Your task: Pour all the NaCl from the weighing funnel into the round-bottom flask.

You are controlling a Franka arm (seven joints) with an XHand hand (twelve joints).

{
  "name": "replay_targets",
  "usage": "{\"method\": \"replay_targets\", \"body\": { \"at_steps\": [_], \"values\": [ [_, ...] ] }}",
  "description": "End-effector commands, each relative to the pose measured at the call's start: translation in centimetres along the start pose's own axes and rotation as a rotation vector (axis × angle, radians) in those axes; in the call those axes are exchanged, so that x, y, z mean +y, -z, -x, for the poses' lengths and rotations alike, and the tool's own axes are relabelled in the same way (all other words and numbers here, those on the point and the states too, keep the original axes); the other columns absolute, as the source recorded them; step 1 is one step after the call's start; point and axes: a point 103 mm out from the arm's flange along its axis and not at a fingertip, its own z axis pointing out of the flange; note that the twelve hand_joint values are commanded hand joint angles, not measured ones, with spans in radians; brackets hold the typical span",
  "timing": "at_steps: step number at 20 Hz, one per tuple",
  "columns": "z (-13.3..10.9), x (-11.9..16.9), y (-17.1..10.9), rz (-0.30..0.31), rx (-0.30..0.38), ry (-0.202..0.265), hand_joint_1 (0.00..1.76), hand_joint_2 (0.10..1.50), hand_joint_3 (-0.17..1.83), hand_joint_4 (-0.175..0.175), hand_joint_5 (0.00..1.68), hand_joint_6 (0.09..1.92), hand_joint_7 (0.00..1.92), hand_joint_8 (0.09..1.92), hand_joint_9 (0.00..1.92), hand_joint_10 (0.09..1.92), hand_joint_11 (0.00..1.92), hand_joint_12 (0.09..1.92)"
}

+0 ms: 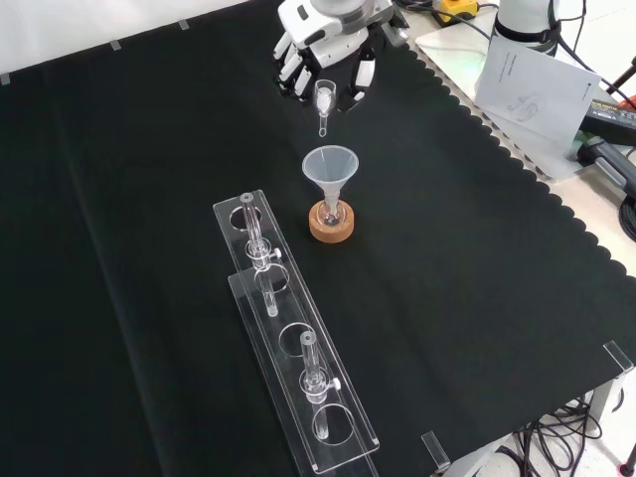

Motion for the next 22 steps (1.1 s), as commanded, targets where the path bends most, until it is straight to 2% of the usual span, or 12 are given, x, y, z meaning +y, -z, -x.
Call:
{"method": "replay_targets", "body": {
  "at_steps": [1,8,10,22],
  "values": [
    [-0.9,0.6,0.5,-0.029,-0.051,0.008,1.12,0.68,0.62,0.175,1.24,0.71,0.61,0.69,0.95,0.42,0.68,1.14],
    [-1.7,0.9,1.1,-0.038,-0.093,0.018,1.12,0.68,0.62,0.175,1.24,0.71,0.61,0.69,0.95,0.42,0.68,1.14],
    [-2.0,0.9,1.1,-0.037,-0.151,0.018,1.12,0.68,0.62,0.175,1.24,0.71,0.61,0.69,0.95,0.42,0.68,1.14],
    [-2.5,0.8,1.5,-0.051,-0.202,0.023,1.12,0.68,0.62,0.175,1.25,0.71,0.61,0.69,0.96,0.42,0.68,1.14]
  ]
}}
